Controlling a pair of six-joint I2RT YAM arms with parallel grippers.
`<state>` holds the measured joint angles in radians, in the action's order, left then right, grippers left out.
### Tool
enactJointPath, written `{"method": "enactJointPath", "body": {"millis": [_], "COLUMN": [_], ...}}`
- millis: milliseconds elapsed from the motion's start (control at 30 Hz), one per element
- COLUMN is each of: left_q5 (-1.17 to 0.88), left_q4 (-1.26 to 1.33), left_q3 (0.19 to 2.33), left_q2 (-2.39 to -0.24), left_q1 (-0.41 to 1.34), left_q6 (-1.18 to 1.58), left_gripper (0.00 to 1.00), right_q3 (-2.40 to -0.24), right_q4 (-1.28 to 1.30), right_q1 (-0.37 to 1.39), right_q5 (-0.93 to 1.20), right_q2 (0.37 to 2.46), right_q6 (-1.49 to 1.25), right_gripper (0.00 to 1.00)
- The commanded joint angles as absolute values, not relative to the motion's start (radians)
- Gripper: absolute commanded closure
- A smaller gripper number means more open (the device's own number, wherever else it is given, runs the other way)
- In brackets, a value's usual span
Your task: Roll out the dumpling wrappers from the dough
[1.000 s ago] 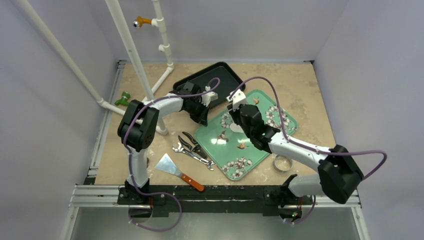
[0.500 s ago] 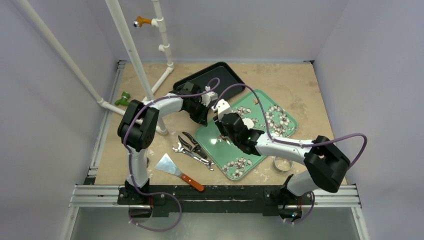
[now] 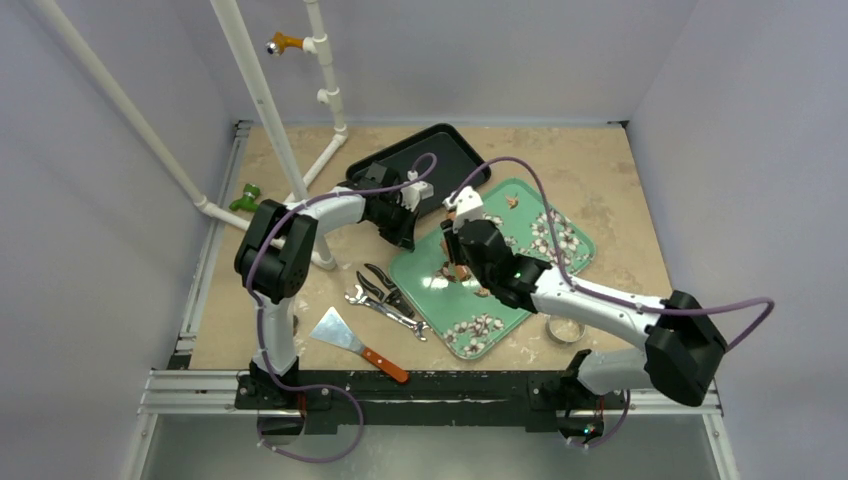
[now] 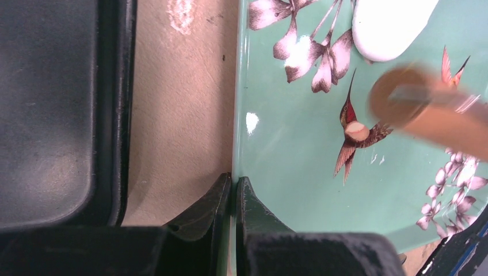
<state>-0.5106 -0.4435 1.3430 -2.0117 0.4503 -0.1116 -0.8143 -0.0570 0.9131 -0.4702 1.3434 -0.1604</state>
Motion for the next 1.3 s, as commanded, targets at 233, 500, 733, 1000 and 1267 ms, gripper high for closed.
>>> {"method": "enactJointPath", "body": {"millis": [233,500,733,1000,1267], "left_q5": [-0.399,-0.417,-0.429,-0.436,-0.44], "left_q4": [-0.366,-0.364,-0.369,-0.37,-0.369], "left_q3": [1.293,1.297,1.304,1.308,1.309], "left_q2": [-1.978,-1.983,-1.987,-1.99,-1.991], "left_q1": [0.407,0.404,0.399,0.397,0.396], "left_q6": [-0.022,-0.025,-0.026,-0.024,-0.024], "left_gripper": [1.0,1.0,1.0,1.0,1.0], "right_q3": [-0.722,-0.711,-0.724,-0.751,-0.819], "right_q4": [-0.267,-0.149,-0.136,-0.108,-0.071], "right_q1": [0.774,0.82,0.887,0.919,0.916], "right_q5": [-0.604,-0.514,-0.414,-0.369,-0.382], "right_q2": [1.372,1.506,1.58,1.587,1.476], "right_q6": [-0.167,-0.27,-0.323,-0.332,-0.265], "right_gripper": [1.0,1.0,1.0,1.0,1.0]}}
